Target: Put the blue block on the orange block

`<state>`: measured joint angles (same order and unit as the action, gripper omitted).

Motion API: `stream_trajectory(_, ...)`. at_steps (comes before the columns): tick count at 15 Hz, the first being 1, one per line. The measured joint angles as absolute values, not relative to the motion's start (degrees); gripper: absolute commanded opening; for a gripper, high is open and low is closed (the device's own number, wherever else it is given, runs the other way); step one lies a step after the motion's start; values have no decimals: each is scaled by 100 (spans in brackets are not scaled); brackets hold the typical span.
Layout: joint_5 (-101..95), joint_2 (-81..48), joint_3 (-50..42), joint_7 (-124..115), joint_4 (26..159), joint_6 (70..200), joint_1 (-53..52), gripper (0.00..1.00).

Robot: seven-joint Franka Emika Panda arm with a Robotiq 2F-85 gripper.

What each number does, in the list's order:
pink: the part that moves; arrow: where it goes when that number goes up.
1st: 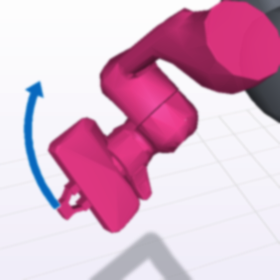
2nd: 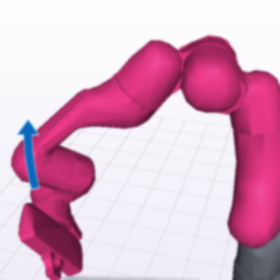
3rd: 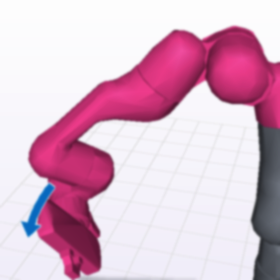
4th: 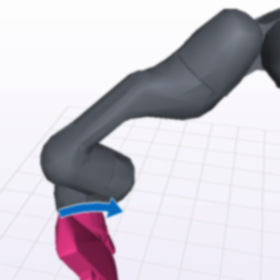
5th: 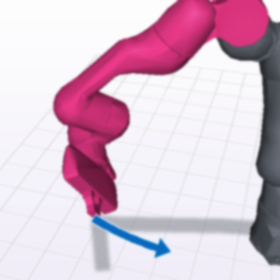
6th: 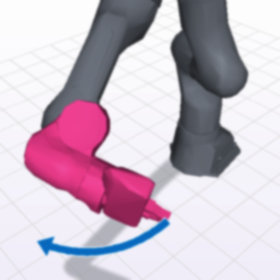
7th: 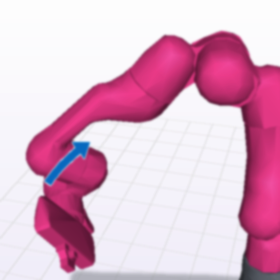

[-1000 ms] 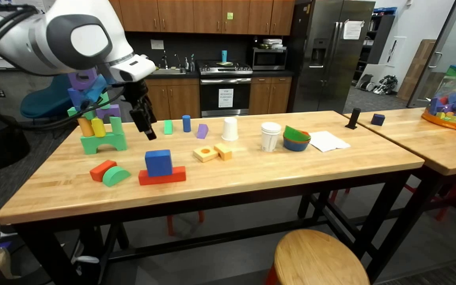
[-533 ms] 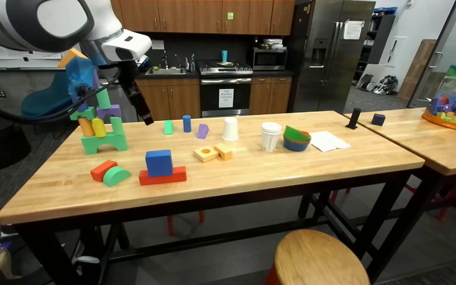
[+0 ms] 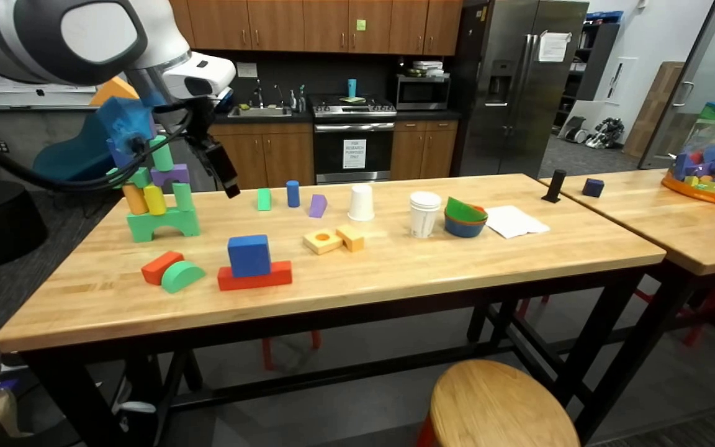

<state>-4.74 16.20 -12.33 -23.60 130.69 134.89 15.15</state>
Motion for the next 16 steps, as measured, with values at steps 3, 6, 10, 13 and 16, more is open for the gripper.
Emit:
stream_trajectory(3, -238, 1698, -1236, -1408, 13069, 13100, 1382, 100)
stream_trajectory(6, -86, 1819, -1244, -548, 13060, 12486, 1276, 100)
stream_trajectory(10, -84, 1979, -1262, 533, 13010, 11552, 1209, 100)
stream_trajectory(13, -127, 2012, -1304, 1367, 12913, 10909, 1184, 100)
stream_trajectory(16, -374, 1993, -1338, 2092, 12794, 10377, 1150, 100)
